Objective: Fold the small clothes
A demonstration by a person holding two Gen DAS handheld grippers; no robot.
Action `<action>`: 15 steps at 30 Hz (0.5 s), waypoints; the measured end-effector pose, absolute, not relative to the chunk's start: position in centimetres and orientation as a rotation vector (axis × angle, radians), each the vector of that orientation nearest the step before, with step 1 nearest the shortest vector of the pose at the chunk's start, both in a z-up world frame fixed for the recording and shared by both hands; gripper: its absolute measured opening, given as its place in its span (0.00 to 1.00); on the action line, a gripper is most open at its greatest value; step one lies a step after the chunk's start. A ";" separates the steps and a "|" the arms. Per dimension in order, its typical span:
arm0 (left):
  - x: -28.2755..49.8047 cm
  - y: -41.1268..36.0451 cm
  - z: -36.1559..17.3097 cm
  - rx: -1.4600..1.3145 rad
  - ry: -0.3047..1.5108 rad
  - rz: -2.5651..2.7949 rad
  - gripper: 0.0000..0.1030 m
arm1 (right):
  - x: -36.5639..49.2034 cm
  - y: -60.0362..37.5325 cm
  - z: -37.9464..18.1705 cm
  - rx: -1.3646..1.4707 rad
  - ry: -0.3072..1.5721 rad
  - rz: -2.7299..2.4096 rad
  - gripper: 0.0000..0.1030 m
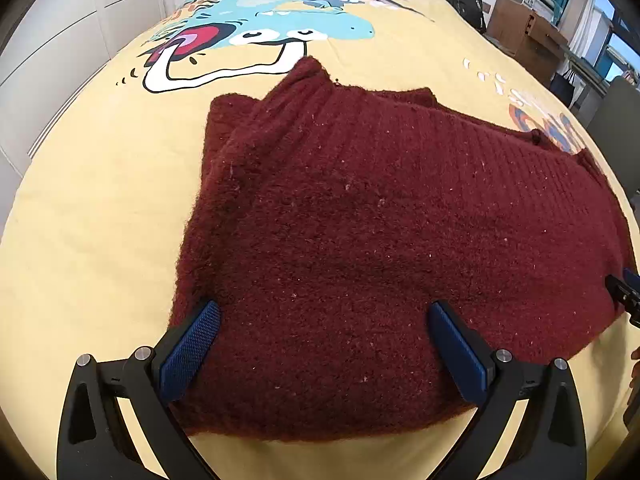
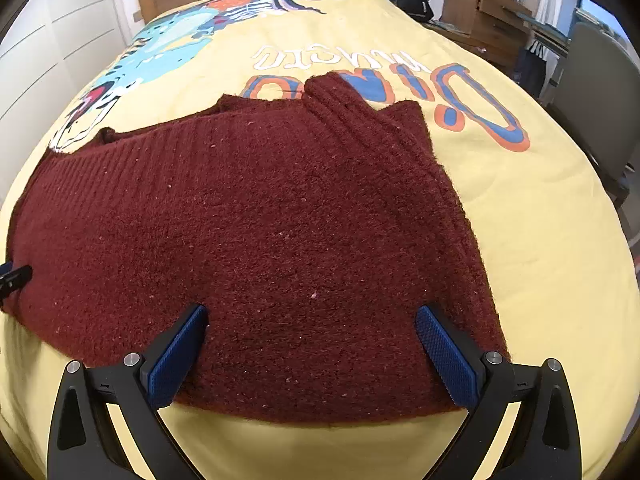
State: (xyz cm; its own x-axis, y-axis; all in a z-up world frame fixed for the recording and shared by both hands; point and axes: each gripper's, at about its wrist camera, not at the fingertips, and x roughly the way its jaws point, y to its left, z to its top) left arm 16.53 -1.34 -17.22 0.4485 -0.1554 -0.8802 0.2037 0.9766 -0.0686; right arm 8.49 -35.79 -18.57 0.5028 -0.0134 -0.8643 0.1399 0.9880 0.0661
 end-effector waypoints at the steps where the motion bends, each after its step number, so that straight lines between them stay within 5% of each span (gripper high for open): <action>1: 16.6 -1.4 -17.2 0.051 1.089 -0.223 0.99 | 8.6 -35.7 -18.5 0.130 1.048 -0.093 1.00; 15: 17.6 4.6 -12.1 -0.101 1.154 -0.296 0.99 | 4.2 -35.2 -14.0 0.063 1.075 -0.078 1.00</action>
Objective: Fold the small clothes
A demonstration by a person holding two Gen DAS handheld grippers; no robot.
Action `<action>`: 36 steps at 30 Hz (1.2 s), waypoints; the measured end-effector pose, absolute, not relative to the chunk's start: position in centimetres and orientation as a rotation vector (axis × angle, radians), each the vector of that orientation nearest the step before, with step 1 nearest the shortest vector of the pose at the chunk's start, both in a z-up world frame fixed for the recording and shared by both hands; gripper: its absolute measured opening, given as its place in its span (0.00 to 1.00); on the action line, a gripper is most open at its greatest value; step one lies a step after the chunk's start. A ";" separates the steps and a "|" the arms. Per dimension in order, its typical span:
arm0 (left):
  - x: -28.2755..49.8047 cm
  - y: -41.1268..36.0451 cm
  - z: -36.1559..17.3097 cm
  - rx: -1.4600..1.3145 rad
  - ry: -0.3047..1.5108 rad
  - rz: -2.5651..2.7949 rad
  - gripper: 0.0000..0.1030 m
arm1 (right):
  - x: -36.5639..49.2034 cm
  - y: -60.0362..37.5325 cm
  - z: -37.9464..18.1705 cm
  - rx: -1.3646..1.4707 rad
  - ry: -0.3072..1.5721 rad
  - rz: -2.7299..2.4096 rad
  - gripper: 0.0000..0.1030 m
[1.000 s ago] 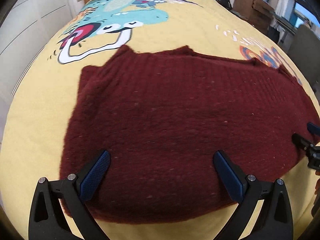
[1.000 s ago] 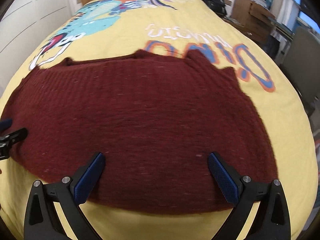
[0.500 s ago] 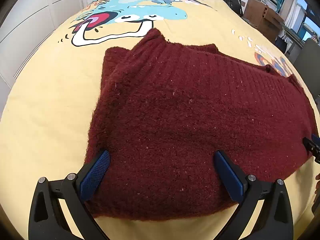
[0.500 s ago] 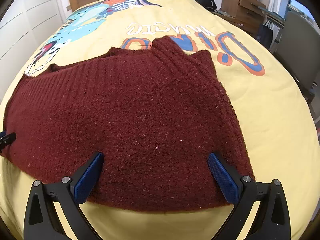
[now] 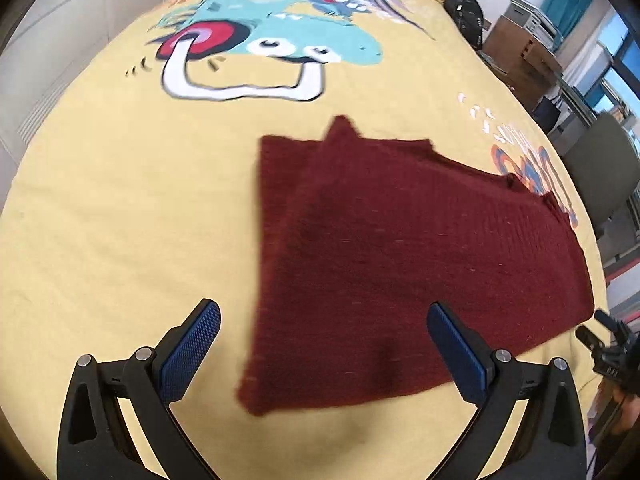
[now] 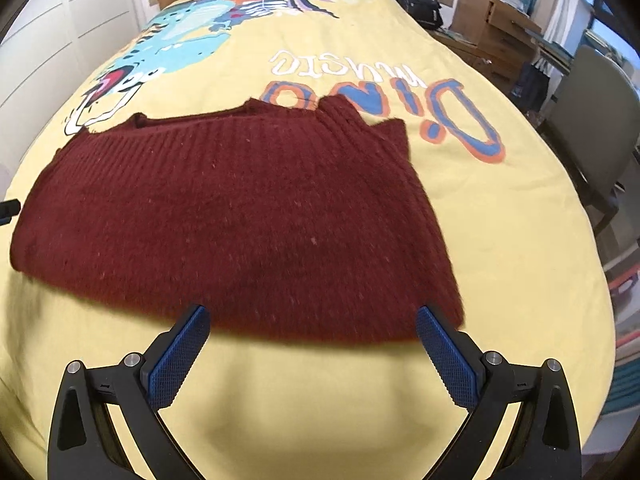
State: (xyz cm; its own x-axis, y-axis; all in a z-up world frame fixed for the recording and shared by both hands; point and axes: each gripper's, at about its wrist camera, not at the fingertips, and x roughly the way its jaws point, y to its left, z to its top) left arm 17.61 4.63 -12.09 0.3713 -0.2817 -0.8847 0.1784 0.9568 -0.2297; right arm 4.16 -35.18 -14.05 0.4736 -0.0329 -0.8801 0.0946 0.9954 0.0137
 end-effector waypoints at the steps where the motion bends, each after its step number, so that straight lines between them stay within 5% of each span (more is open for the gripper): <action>1: 17.9 5.2 -12.4 -0.109 1.166 -0.289 0.99 | 3.8 -35.3 -14.0 0.071 1.076 -0.080 1.00; 18: 19.8 4.5 -18.4 -0.171 1.292 -0.374 0.97 | -1.6 -39.1 -16.5 0.143 1.166 -0.191 1.00; 19: 19.9 4.4 -18.4 -0.169 1.294 -0.378 0.93 | -1.7 -39.2 -16.5 0.149 1.166 -0.191 1.00; 21: 19.7 4.1 -18.2 -0.192 1.299 -0.422 0.58 | -1.8 -39.4 -16.7 0.157 1.164 -0.191 1.00; 24: 19.4 3.7 -17.3 -0.202 1.299 -0.452 0.35 | -2.0 -39.4 -16.7 0.164 1.162 -0.186 1.00; 36: 19.2 -1.6 -8.7 -0.192 1.274 -0.447 0.26 | -2.6 -41.2 -14.9 0.221 1.106 -0.185 1.00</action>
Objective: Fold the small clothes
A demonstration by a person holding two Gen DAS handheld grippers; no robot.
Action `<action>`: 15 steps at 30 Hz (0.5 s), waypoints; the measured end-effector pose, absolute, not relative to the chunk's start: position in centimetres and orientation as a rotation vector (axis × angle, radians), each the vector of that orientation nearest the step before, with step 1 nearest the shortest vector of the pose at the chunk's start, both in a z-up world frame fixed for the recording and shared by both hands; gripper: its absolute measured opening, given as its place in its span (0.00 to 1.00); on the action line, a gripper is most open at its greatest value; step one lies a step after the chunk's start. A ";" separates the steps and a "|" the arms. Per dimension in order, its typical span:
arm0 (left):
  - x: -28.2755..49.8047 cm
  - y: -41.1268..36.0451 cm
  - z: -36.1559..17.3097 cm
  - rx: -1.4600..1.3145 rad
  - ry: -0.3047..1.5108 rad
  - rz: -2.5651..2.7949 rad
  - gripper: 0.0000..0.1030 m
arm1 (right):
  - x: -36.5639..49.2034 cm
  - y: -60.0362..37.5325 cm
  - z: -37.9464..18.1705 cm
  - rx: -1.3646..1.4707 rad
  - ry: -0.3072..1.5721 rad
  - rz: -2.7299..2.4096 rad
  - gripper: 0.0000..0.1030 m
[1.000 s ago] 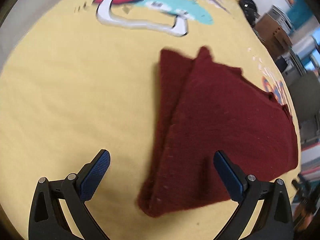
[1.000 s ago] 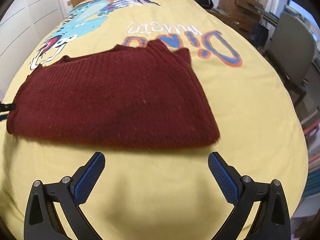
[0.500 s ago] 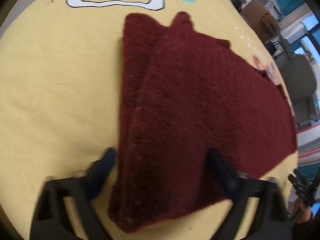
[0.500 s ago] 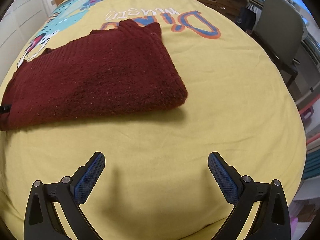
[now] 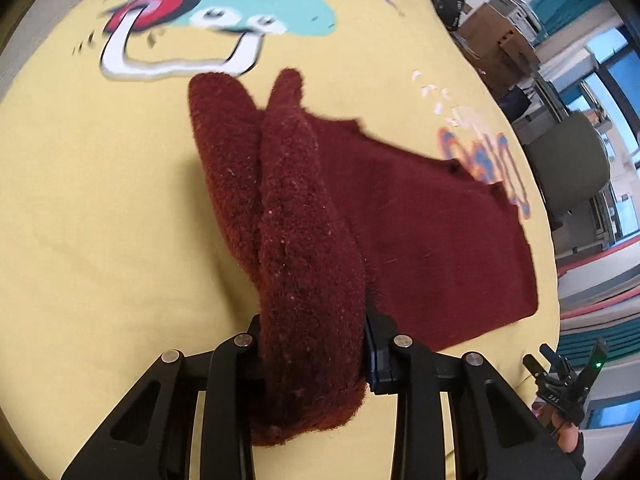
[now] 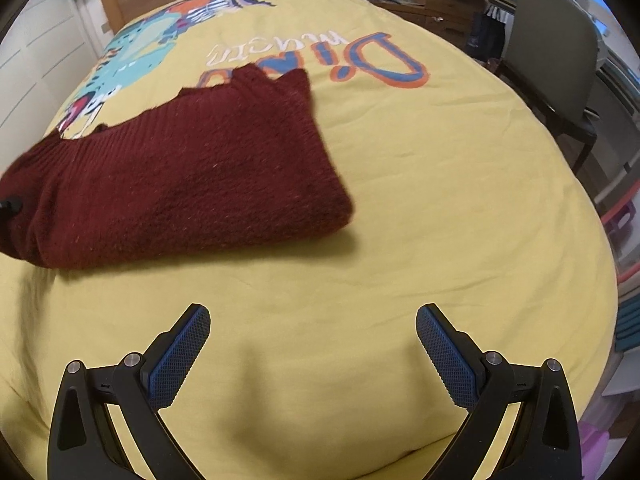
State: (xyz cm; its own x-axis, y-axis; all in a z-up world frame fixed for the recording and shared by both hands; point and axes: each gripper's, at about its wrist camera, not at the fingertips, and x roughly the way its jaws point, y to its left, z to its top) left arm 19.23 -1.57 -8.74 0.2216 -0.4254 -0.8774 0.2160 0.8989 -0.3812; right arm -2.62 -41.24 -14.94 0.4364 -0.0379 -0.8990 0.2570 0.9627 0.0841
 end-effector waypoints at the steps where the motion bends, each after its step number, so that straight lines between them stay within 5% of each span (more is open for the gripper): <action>1: 19.2 -2.6 -7.9 -0.186 1.273 -0.453 0.26 | -2.8 -41.7 -14.7 0.226 1.102 -0.186 1.00; 15: 18.8 -22.1 -2.9 -0.024 1.229 -0.616 0.23 | -5.1 -49.5 -11.8 0.281 1.017 -0.293 1.00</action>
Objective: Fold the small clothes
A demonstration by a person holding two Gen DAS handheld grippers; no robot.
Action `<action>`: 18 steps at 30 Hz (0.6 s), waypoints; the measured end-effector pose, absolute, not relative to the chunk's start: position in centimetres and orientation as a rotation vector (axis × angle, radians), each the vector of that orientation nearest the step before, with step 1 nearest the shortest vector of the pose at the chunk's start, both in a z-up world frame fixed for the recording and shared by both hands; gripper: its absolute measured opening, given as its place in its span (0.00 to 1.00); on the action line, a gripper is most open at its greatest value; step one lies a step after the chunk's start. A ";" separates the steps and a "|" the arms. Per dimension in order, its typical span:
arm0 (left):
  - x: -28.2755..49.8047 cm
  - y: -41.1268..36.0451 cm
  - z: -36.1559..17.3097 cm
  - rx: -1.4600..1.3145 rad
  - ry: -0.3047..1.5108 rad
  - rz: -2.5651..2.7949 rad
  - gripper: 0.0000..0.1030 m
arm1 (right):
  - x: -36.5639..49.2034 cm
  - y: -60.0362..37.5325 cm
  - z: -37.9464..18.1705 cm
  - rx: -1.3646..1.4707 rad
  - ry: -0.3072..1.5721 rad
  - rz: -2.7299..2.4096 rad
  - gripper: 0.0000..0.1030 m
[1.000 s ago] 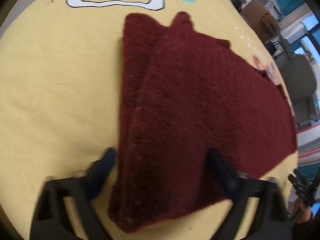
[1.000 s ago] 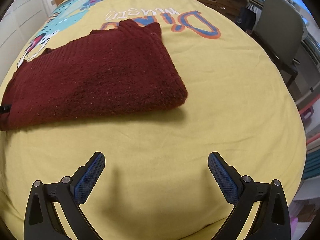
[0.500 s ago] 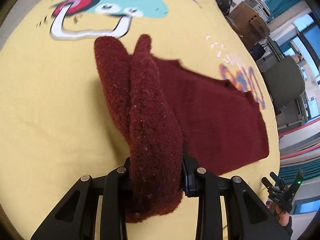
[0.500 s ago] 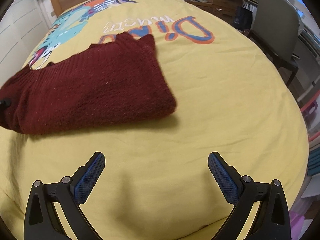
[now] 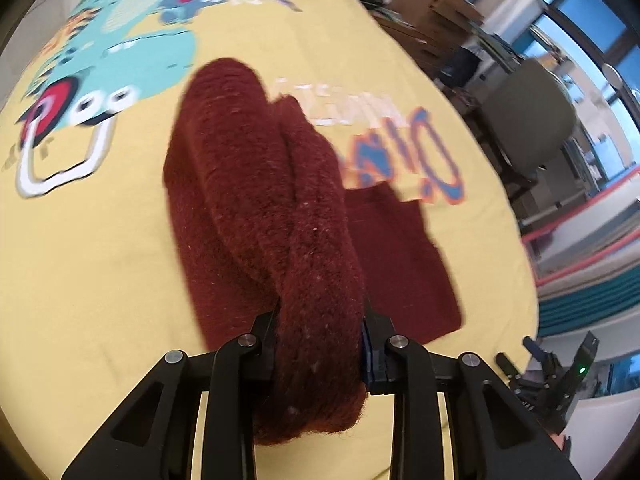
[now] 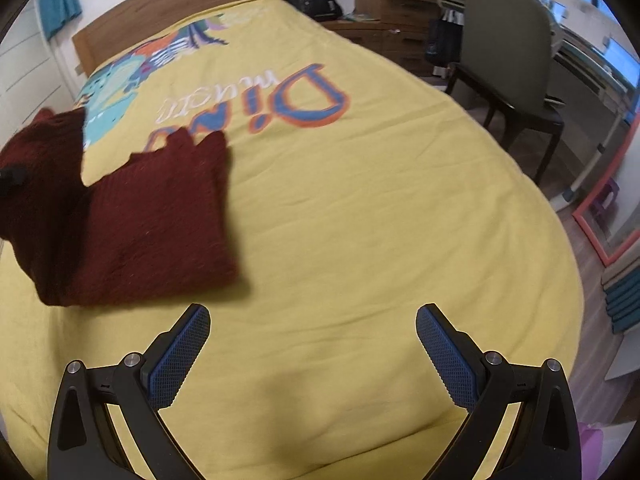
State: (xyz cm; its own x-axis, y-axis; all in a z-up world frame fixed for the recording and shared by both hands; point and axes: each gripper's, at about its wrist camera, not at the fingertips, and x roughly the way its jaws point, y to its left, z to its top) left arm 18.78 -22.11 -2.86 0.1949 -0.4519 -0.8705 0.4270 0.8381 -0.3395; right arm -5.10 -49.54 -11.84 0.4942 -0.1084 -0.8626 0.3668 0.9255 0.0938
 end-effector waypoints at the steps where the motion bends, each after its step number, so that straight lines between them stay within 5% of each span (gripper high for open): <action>1: 18.8 -23.6 -3.1 -0.018 1.227 -0.628 0.23 | -5.2 -50.0 -11.8 0.285 1.016 -0.304 1.00; 13: 16.2 -32.9 -11.4 0.122 1.311 -0.587 0.24 | -6.3 -51.8 -14.1 0.342 1.066 -0.332 1.00; 18: 16.0 -33.8 -12.4 0.159 1.299 -0.556 0.36 | -6.3 -51.9 -15.1 0.373 1.082 -0.335 1.00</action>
State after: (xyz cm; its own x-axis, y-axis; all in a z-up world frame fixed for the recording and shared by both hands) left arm 16.02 -33.76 -12.41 0.1586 -0.2996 -0.9408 0.4736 0.8591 -0.1937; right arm -6.29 -51.89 -15.10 0.4313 -0.0827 -0.8984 0.4402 0.8885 0.1295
